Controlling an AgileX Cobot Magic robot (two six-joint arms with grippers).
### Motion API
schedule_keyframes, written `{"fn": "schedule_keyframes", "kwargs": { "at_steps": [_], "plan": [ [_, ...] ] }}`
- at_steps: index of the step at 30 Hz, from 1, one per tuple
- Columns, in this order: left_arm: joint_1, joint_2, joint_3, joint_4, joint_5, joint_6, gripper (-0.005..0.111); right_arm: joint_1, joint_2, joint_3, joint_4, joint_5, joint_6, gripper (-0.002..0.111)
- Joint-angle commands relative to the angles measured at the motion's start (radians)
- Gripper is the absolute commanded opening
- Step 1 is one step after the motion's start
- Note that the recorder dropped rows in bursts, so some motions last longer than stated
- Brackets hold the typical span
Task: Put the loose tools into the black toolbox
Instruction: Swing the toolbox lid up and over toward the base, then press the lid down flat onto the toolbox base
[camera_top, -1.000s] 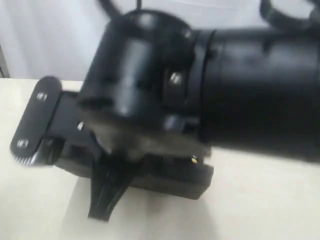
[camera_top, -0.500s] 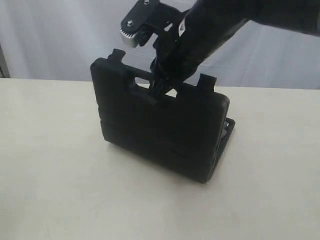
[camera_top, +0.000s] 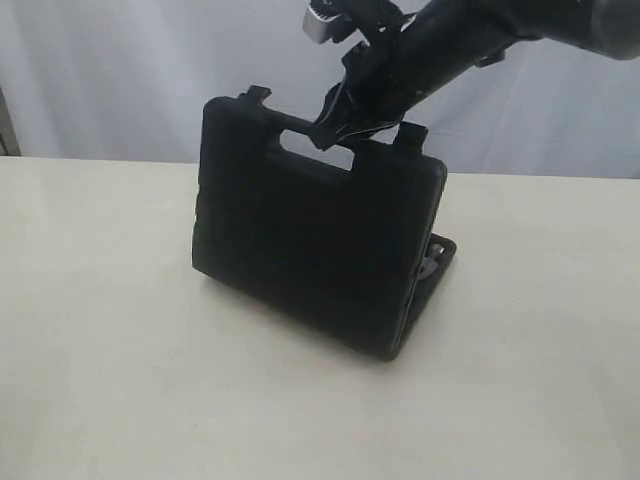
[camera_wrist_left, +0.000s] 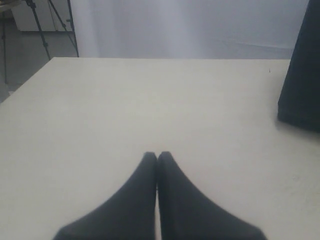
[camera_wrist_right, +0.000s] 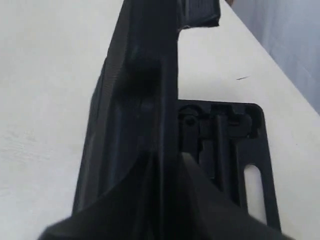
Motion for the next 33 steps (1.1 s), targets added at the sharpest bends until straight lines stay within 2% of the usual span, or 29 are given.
{"fn": "schedule_keyframes", "kwargs": {
  "at_steps": [1, 9, 13, 16, 18, 21, 23, 25, 33],
  "plan": [
    [-0.005, -0.001, 0.003, -0.008, -0.008, -0.004, 0.0, -0.049, 0.122, 0.02, -0.069, 0.063, -0.014, 0.0],
    [-0.005, -0.001, 0.003, -0.008, -0.008, -0.004, 0.0, -0.108, 0.287, 0.02, -0.122, -0.11, 0.015, 0.0],
    [-0.005, -0.001, 0.003, -0.008, -0.008, -0.004, 0.0, -0.11, 0.335, 0.02, -0.229, -0.125, 0.086, 0.0],
    [-0.005, -0.001, 0.003, -0.008, -0.008, -0.004, 0.0, -0.11, 0.353, 0.02, -0.242, -0.119, 0.096, 0.0],
    [-0.005, -0.001, 0.003, -0.008, -0.008, -0.004, 0.0, -0.11, 0.358, 0.02, -0.242, -0.119, 0.096, 0.006],
    [-0.005, -0.001, 0.003, -0.008, -0.008, -0.004, 0.0, -0.11, 0.36, 0.02, -0.249, -0.128, 0.098, 0.029],
    [-0.005, -0.001, 0.003, -0.008, -0.008, -0.004, 0.0, -0.11, 0.36, 0.02, -0.251, -0.146, 0.116, 0.047],
    [-0.005, -0.001, 0.003, -0.008, -0.008, -0.004, 0.0, -0.11, 0.36, 0.02, -0.273, -0.167, 0.151, 0.058],
    [-0.005, -0.001, 0.003, -0.008, -0.008, -0.004, 0.0, -0.11, 0.36, 0.02, -0.316, -0.187, 0.194, 0.06]
  ]
}}
